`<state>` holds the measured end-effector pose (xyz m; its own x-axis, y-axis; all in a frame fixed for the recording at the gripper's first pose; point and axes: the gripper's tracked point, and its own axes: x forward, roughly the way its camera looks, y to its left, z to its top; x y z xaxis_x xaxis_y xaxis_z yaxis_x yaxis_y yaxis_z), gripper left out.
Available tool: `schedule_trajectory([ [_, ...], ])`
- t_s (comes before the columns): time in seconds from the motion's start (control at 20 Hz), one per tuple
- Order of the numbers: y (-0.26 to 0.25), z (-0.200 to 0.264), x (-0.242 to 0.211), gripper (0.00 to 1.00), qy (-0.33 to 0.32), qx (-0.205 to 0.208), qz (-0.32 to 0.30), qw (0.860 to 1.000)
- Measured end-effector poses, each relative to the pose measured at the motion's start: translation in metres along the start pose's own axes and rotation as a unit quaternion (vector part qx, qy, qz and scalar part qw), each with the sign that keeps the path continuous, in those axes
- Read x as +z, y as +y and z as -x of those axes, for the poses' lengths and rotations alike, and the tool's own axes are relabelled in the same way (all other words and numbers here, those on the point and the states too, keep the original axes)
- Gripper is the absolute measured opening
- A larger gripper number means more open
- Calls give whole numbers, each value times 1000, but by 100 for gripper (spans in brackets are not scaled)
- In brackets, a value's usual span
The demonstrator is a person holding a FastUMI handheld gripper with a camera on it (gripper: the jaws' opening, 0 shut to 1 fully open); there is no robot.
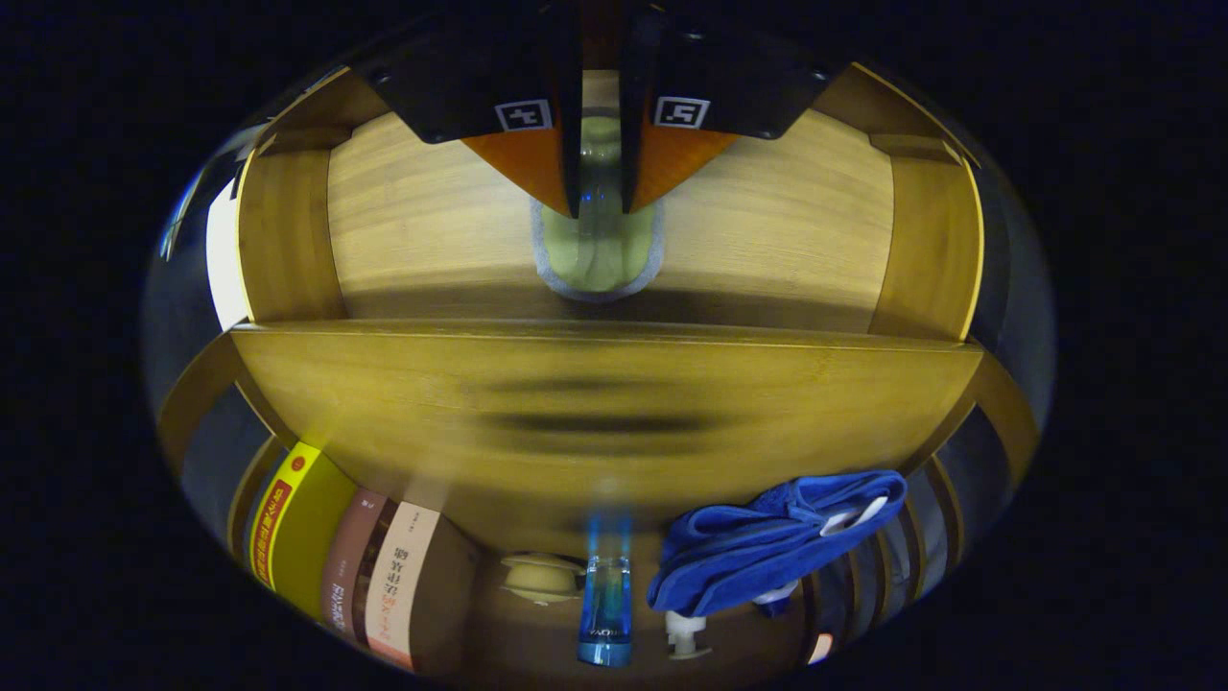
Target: Pull open the drawer, take out the items inside it, and place them on the countertop above the cabinet.
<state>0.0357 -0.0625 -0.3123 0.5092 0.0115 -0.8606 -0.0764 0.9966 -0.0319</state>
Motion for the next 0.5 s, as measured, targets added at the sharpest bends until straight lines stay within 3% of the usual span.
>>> schedule_trajectory([
  [0.5, -11, 71, 44, 25, -48, 8, -2, 999],
])
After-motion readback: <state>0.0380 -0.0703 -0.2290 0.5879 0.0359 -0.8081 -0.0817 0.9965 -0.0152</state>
